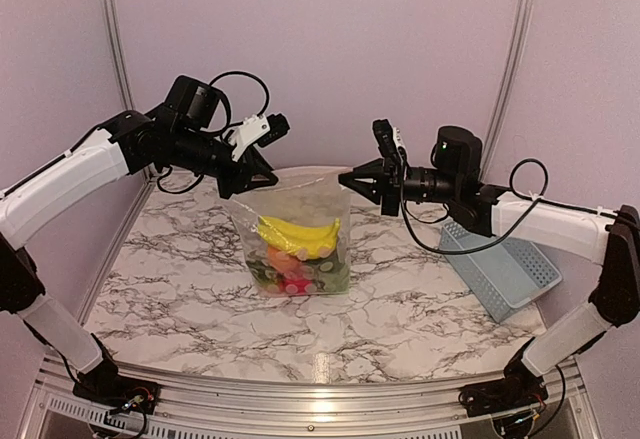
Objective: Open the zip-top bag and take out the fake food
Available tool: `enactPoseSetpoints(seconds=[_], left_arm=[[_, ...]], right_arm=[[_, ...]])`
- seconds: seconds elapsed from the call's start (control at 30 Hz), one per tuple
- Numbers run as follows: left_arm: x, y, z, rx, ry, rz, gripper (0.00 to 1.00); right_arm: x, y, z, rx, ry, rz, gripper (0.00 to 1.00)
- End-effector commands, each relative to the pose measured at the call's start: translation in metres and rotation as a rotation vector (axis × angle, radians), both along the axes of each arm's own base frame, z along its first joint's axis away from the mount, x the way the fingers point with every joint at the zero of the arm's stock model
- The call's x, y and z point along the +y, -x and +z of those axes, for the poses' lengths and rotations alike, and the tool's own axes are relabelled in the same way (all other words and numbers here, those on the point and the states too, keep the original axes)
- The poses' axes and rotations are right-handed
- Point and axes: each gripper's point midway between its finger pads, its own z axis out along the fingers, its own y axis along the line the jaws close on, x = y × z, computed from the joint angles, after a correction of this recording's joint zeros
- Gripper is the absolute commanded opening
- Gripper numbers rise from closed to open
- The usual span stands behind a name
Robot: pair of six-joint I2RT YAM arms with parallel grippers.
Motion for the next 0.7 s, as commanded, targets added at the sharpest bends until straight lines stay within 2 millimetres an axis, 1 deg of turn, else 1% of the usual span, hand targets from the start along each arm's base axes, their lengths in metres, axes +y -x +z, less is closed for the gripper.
enactPoseSetpoints(seconds=[0.0,0.03,0.13,0.2,0.27,0.3,0.4,0.43,0.53,0.57,0.67], left_arm=[[-0.001,0.000,-0.004,0.026,-0.018,0.005,0.08],[0.000,0.000,-0.002,0.025,-0.012,0.010,0.00],[0.006,-0.007,0.006,0.014,0.017,0.080,0.00],[0.015,-0.015,0.006,0.012,0.034,0.171,0.00],[0.028,-0.021,0.010,0.011,0.067,0.253,0.00],[0.036,-0.023,0.016,0.006,0.095,0.292,0.00],[0.057,-0.023,0.026,0.018,0.181,0.380,0.00],[0.064,-0.023,0.033,0.020,0.216,0.407,0.00],[0.088,-0.026,0.046,0.040,0.302,0.514,0.00],[0.095,-0.025,0.050,0.046,0.320,0.548,0.00],[0.108,-0.023,0.056,0.046,0.334,0.614,0.00]], right_arm=[[0.001,0.006,0.013,-0.033,-0.016,0.004,0.00],[0.002,0.002,0.012,-0.033,-0.015,-0.008,0.00],[0.008,-0.012,0.013,-0.034,-0.022,-0.035,0.00],[0.014,-0.023,0.020,-0.034,-0.038,-0.047,0.00],[0.022,-0.033,0.027,-0.022,-0.064,-0.043,0.00],[0.025,-0.037,0.033,-0.030,-0.081,-0.038,0.00],[0.038,-0.047,0.047,-0.003,-0.132,-0.002,0.00],[0.043,-0.050,0.051,0.002,-0.143,0.014,0.00],[0.062,-0.056,0.057,0.016,-0.168,0.070,0.00],[0.072,-0.056,0.058,0.022,-0.172,0.094,0.00],[0.101,-0.060,0.061,0.028,-0.186,0.159,0.00]])
